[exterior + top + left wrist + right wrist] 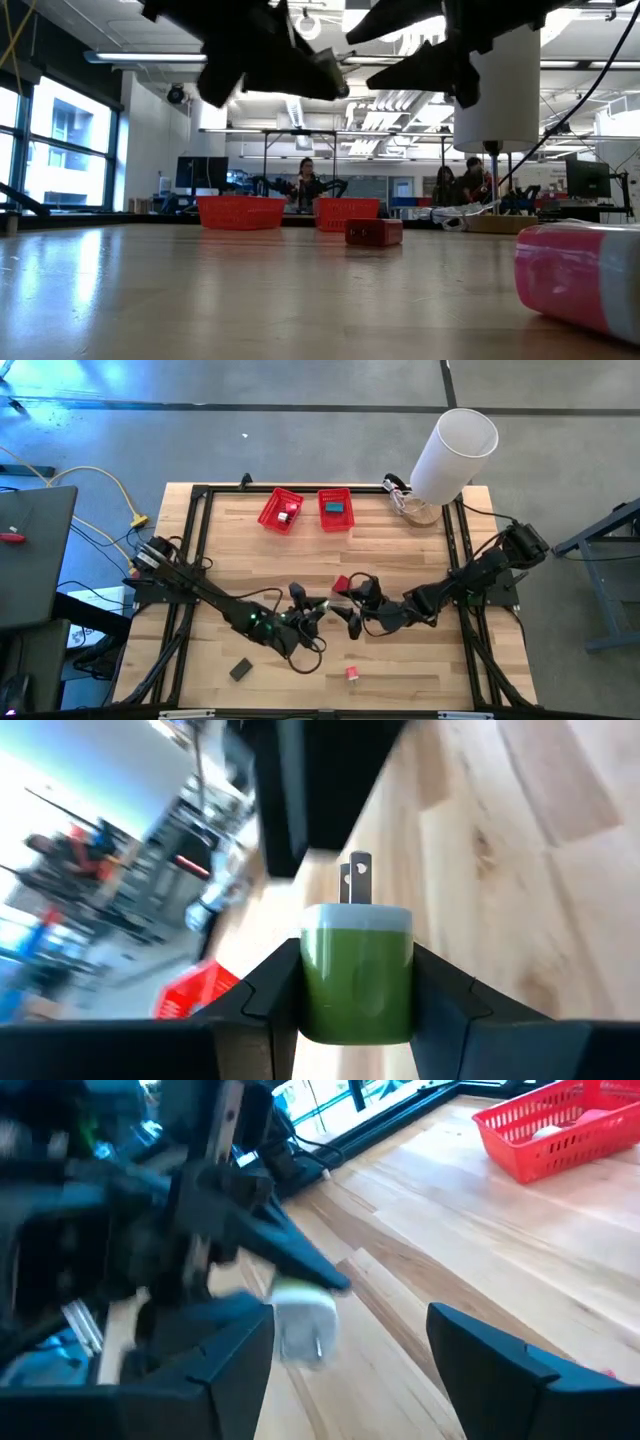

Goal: Pick & Place Office items
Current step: Put the green charger adapter into the left red bin

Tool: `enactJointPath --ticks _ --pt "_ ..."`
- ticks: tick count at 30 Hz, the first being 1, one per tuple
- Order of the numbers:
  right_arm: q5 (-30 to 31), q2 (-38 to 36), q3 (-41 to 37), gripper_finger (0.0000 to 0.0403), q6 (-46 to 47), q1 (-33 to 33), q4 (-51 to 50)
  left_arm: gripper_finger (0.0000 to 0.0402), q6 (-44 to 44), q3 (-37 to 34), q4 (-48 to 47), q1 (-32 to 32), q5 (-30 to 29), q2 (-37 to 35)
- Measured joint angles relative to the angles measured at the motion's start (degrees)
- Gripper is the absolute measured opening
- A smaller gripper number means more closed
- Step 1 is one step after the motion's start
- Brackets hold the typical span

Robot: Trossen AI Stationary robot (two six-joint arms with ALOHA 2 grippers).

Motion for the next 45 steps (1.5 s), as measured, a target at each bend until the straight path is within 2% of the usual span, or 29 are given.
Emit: enactJointPath --ticks 7,12,15,19,22,27,33,39,45 --pt "8.94 -0.14 -0.02 0.0251 1.97 5.30 -6.93 0.0127 -13.40 0.01 -13.16 1.03 6.76 -7.57" --pt "13.16 -0.15 -0.02 0.0251 2.88 9.69 -9.87 0.0127 -16.28 -0.01 -21.74 0.89 5.70 -13.86" --pt "14.25 -0.17 -0.02 0.0252 1.86 11.93 -10.63 0.0127 -18.64 -0.01 -25.32 0.46 5.80 -18.63" --pt "14.66 -0.17 -0.02 0.0252 1.44 13.71 -10.71 0.0127 -20.67 -0.01 -29.25 0.45 9.90 -24.47" --pt "15.38 -0.16 -0.02 0.0252 1.59 14.66 -10.73 0.0127 -21.57 -0.01 -31.14 2.07 13.33 -28.31" --pt "14.46 0.05 -0.07 0.0252 2.08 16.26 -10.71 0.0127 -20.58 -0.80 -31.15 5.26 14.22 -32.92" --pt "14.48 0.16 -0.07 0.0252 3.59 18.09 -10.69 0.0127 -17.79 -6.26 -25.55 12.12 19.68 -37.00" --pt "14.41 0.18 -0.07 0.0252 5.10 18.14 -10.51 0.0127 -17.47 -16.75 -9.78 20.06 32.81 -38.20" --pt "13.92 0.18 -0.07 0.0252 6.40 18.14 -10.73 0.0127 -21.49 -24.80 3.70 26.14 43.63 -38.17"
